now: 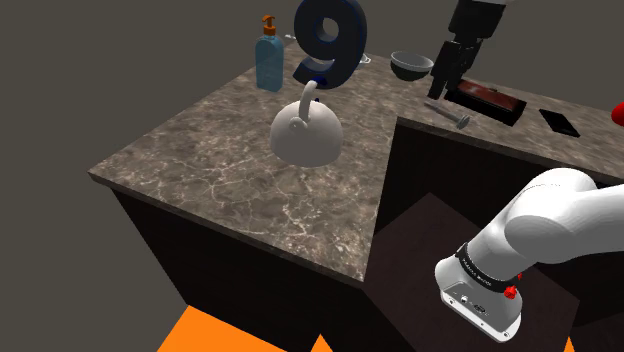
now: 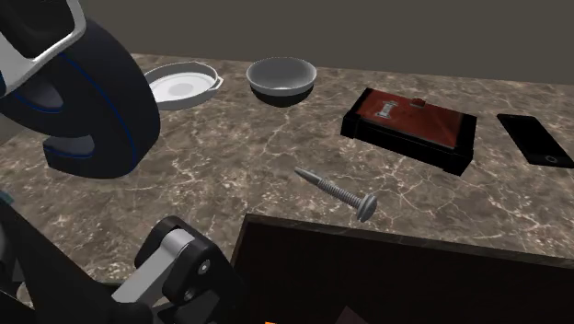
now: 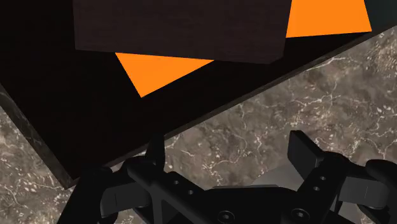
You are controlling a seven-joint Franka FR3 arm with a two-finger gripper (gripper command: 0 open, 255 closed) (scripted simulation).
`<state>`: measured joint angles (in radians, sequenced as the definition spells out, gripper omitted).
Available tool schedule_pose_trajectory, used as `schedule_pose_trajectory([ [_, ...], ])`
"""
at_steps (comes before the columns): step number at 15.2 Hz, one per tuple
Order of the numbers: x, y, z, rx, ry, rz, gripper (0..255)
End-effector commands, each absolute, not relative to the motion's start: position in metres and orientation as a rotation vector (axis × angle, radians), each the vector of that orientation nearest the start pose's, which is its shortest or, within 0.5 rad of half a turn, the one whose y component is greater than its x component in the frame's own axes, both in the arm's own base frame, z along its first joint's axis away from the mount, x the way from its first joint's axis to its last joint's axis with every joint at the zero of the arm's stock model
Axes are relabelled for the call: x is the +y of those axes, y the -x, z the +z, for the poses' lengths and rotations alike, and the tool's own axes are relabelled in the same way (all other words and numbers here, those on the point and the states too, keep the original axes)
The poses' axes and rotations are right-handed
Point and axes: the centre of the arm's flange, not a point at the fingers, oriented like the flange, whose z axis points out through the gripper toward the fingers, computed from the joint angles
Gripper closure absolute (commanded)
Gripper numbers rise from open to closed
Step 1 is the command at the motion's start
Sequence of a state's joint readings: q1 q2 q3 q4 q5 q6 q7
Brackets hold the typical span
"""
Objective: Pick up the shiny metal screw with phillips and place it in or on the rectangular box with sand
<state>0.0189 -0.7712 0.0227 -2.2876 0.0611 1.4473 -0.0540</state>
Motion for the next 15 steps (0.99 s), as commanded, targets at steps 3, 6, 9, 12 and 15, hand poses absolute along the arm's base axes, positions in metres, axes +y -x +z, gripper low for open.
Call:
schedule_pose_trajectory([
  [3, -0.003, -0.303, 0.599, -0.140, 3.084, 0.100, 0],
  [6, -0.041, -0.311, 0.586, -0.133, 3.075, 0.089, 0],
  [9, -0.079, -0.319, 0.572, -0.125, 3.065, 0.079, 0],
  [12, -0.117, -0.327, 0.558, -0.117, 3.056, 0.068, 0],
  [15, -0.154, -0.335, 0.544, -0.110, 3.046, 0.058, 0],
])
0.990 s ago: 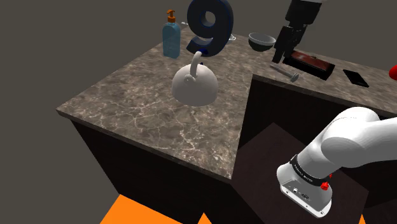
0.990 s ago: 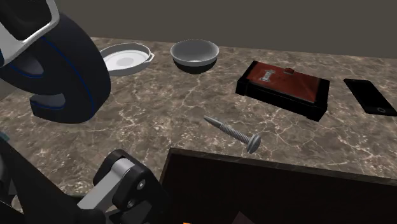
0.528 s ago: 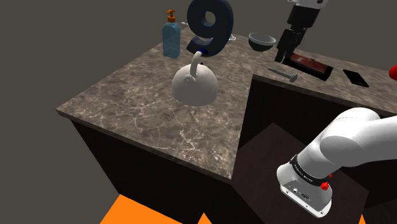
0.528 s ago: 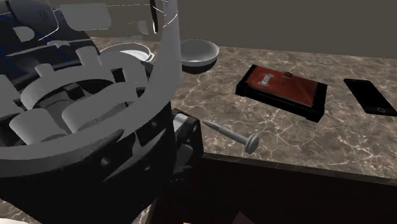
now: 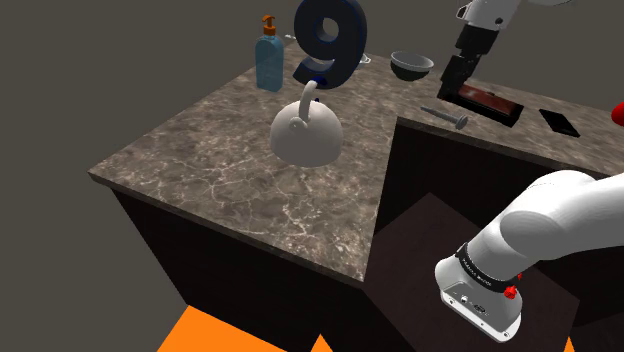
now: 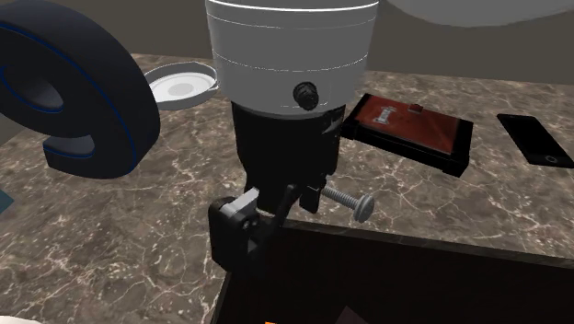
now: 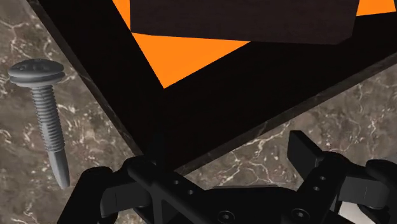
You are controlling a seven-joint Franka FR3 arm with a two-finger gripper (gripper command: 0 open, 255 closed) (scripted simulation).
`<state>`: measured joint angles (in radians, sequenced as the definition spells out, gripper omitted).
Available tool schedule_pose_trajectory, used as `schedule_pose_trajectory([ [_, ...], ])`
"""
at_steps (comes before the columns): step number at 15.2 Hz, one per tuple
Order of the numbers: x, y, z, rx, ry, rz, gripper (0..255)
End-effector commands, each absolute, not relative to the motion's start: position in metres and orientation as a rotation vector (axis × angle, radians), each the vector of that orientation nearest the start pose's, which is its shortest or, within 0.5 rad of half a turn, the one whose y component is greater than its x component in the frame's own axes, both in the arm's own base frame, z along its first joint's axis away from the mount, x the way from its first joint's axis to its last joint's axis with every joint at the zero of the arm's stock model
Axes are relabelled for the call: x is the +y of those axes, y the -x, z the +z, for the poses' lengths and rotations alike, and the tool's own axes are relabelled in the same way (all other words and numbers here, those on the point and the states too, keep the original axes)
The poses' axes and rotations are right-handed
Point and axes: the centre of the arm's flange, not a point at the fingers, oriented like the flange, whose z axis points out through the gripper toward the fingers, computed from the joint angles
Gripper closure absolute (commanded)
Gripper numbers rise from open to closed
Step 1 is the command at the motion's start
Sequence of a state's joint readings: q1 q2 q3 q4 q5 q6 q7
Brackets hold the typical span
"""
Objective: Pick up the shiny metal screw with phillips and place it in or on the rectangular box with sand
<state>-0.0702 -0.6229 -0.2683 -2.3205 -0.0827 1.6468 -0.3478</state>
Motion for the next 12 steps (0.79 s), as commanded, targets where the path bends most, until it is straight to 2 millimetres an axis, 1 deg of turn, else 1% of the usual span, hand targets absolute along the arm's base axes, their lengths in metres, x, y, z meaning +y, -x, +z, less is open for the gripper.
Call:
schedule_pose_trajectory([
  [1, -0.167, -0.337, 0.539, -0.107, 3.043, 0.055, 0],
  [12, -0.303, -0.365, 0.484, -0.080, 3.007, 0.018, 0],
])
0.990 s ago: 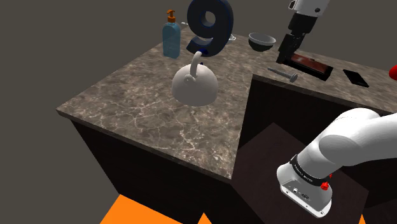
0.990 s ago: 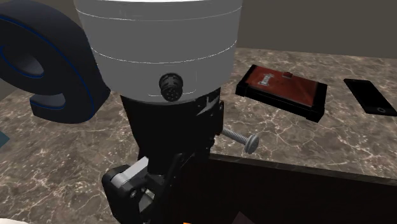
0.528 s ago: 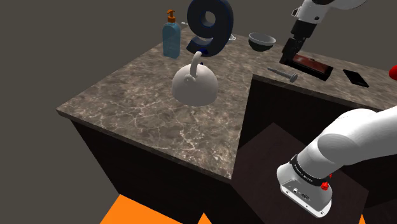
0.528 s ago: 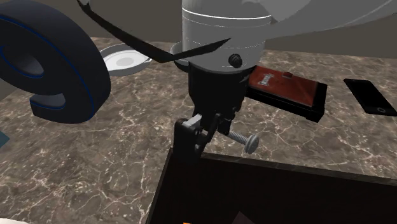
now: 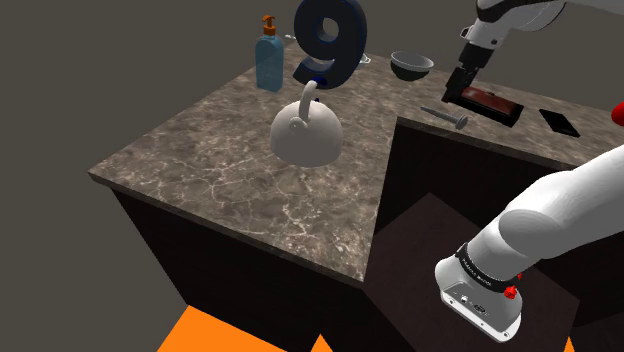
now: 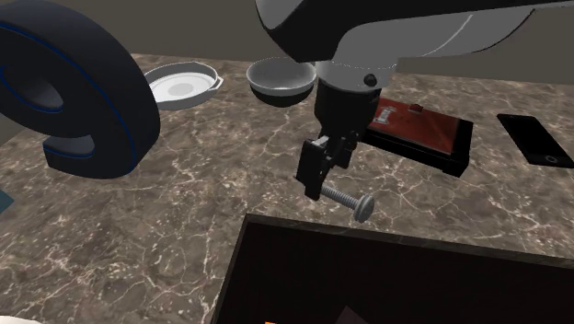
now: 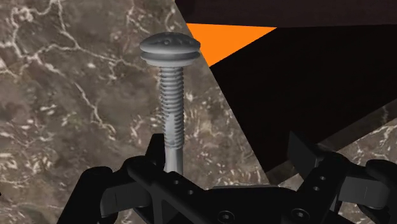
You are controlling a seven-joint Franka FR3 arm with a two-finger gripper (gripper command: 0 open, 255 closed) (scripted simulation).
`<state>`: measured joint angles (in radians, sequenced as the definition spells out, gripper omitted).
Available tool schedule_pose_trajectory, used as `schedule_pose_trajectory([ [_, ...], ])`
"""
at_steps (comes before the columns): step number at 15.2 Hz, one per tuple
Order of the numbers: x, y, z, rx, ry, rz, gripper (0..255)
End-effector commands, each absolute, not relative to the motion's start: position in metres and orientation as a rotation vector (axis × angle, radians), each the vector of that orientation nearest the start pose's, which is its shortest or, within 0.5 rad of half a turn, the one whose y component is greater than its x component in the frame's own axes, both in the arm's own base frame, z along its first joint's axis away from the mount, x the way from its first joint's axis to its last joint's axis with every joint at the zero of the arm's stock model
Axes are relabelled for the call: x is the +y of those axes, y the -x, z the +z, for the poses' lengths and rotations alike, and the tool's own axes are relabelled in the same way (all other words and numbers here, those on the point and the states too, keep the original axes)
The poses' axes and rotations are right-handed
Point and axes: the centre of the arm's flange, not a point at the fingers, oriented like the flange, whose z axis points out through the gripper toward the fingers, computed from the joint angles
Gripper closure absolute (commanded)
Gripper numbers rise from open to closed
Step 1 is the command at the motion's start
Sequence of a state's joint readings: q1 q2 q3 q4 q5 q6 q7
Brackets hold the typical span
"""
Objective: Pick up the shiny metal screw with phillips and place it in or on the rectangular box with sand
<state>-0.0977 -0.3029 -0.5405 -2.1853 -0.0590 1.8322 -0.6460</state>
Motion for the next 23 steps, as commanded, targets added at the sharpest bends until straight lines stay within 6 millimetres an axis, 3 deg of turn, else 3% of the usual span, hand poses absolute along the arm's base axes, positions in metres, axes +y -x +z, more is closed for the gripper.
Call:
schedule_pose_trajectory([
  [1, -0.316, -0.367, 0.478, -0.077, 3.004, 0.015, 0],
  [3, -0.334, -0.371, 0.470, -0.073, 2.999, 0.010, 0],
  [11, -0.329, -0.370, 0.431, -0.073, 2.999, 0.010, 0],
  [18, -0.329, -0.370, 0.431, -0.073, 2.999, 0.010, 0],
  [19, -0.329, -0.370, 0.431, -0.073, 2.999, 0.010, 255],
  [23, -0.329, -0.370, 0.431, -0.073, 2.999, 0.010, 255],
])
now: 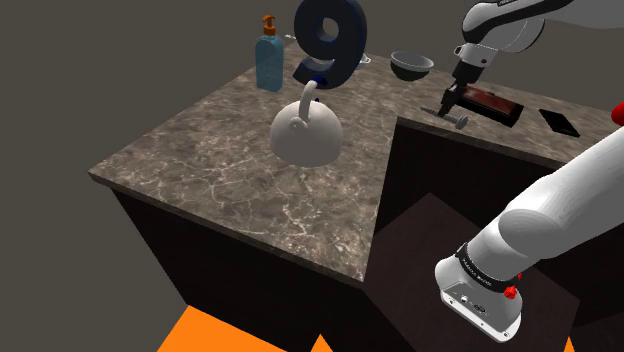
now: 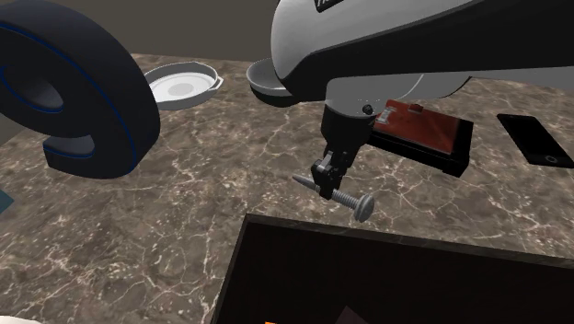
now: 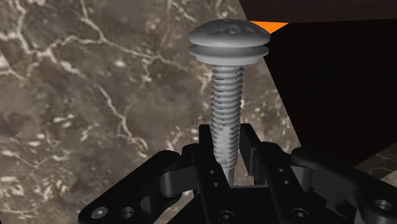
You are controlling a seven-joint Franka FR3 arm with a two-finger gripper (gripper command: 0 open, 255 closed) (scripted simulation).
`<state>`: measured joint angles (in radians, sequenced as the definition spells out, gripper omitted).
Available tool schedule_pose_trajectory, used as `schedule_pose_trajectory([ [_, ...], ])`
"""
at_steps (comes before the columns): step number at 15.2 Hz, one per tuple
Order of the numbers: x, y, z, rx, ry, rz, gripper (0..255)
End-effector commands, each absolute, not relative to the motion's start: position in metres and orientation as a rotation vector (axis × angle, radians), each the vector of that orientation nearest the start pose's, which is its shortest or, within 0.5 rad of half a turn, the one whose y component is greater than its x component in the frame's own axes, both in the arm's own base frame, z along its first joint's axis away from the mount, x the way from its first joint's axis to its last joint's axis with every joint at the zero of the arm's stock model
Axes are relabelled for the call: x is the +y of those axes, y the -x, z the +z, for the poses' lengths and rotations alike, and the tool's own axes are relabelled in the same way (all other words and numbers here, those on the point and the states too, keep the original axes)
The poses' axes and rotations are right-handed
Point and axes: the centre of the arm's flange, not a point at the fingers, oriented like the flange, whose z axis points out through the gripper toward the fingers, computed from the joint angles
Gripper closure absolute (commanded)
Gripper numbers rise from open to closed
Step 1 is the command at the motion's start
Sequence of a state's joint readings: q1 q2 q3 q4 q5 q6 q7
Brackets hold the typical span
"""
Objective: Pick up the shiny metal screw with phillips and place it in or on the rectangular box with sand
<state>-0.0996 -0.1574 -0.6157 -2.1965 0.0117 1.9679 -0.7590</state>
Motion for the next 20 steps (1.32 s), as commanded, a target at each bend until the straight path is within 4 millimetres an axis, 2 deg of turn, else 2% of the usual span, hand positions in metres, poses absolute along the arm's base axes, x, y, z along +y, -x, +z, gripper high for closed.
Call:
schedule_pose_trajectory([
  [1, -0.329, -0.370, 0.431, -0.073, 2.999, 0.010, 255],
  [5, -0.329, -0.370, 0.431, -0.073, 2.999, 0.010, 255],
  [20, -0.329, -0.370, 0.510, -0.073, 2.999, 0.010, 255],
])
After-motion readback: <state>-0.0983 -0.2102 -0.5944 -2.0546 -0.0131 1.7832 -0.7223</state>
